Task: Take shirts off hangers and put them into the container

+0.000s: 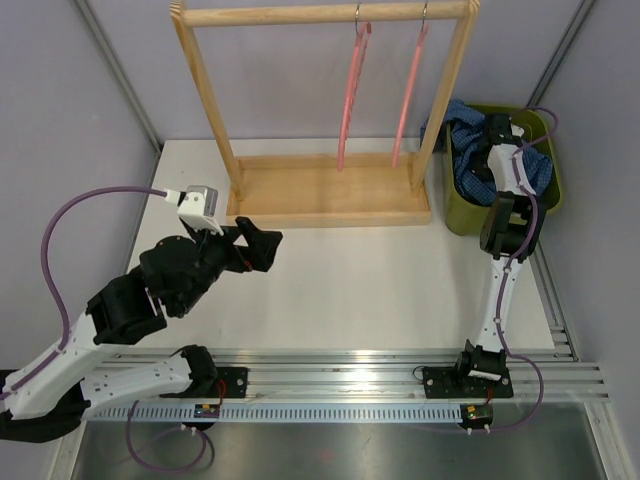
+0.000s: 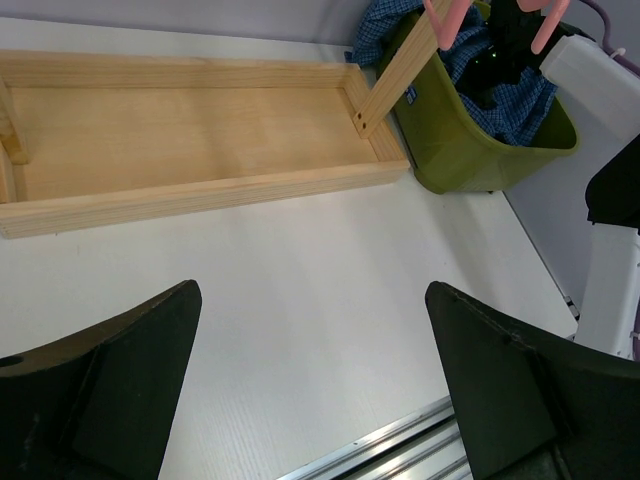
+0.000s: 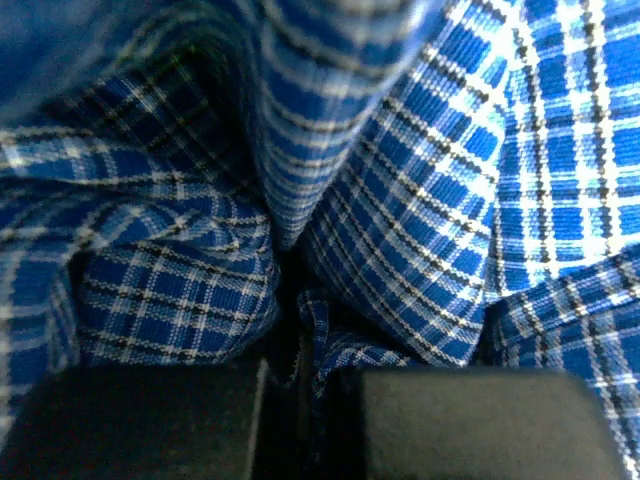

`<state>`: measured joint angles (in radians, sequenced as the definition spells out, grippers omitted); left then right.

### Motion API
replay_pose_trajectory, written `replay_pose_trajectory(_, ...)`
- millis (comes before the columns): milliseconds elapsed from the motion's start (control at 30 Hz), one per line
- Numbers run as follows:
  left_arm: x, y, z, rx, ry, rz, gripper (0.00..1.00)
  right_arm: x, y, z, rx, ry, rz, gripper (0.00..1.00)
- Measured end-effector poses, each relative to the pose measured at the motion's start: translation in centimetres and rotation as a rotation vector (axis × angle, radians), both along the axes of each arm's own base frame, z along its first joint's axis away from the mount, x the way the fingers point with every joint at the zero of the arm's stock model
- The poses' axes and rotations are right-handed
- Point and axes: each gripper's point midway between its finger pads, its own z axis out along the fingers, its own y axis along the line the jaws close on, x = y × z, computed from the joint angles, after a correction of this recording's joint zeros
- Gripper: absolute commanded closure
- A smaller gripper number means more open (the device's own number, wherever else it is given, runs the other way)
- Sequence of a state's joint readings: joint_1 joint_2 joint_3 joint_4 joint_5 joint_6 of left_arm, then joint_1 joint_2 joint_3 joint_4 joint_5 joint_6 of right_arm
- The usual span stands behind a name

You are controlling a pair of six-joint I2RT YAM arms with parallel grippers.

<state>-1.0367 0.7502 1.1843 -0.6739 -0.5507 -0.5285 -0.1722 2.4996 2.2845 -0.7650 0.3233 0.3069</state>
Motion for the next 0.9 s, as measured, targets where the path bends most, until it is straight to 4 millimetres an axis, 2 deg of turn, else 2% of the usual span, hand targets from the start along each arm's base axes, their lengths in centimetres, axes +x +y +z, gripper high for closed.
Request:
replay_pose_trajectory(67, 0.0, -0.1, 0.1, -0.005, -0.002, -0.002, 0.01, 0.0, 0.0, 0.0, 0.001, 0.001, 0.001, 1.00)
replay_pose_trajectory(100, 0.0, -0.1, 0.2, -0.008, -0.004, -0.003, 0.01, 0.0, 0.0, 0.2, 0.001, -0.001, 0.001, 0.81)
replay_pose_trajectory(200, 0.0, -0.1, 0.4, -0.017, -0.009, -0.003, 0.01, -0.3, 0.1, 0.5, 0.003, -0.009, 0.002, 0.66)
replay_pose_trajectory(233, -0.1, 0.0, 0.5, -0.020, -0.011, -0.003, 0.01, -0.7, 0.3, 0.8, 0.005, -0.011, 0.006, 0.54)
replay_pose_trajectory(300, -0.1, 0.1, 0.4, -0.022, -0.012, -0.003, 0.01, -1.9, 0.7, 1.9, 0.019, -0.012, 0.010, 0.35)
replay_pose_trajectory(367, -0.2, 0.3, 0.4, -0.025, -0.014, -0.002, 0.01, -2.8, 1.1, 3.7, 0.024, -0.018, 0.022, 0.30)
replay_pose_trajectory(433, -0.3, 0.4, 0.4, -0.027, -0.015, -0.002, 0.01, -3.4, 1.6, 6.9, 0.029, -0.059, 0.034, 0.23)
replay_pose_trajectory(567, -0.3, 0.4, 0.4, -0.029, -0.016, -0.002, 0.01, -3.5, 2.2, 15.7, 0.025, -0.210, 0.067, 0.11)
replay_pose_trajectory(600, -0.3, 0.4, 0.4, -0.029, -0.016, -0.002, 0.01, -3.4, 2.5, 18.0, 0.027, -0.257, 0.079, 0.10)
replay_pose_trajectory(700, -0.3, 0.5, 0.2, -0.027, -0.015, -0.001, 0.01, -3.5, 3.2, 23.4, 0.031, -0.369, 0.111, 0.10)
replay_pose_trajectory(800, -0.4, 0.6, 0.1, -0.027, -0.015, -0.001, 0.01, -3.9, 4.1, 25.6, 0.051, -0.414, 0.149, 0.10)
replay_pose_trajectory(900, -0.4, 0.6, 0.0, -0.026, -0.015, -0.001, 0.01, -2.7, 5.1, 25.5, 0.095, -0.426, 0.207, 0.10)
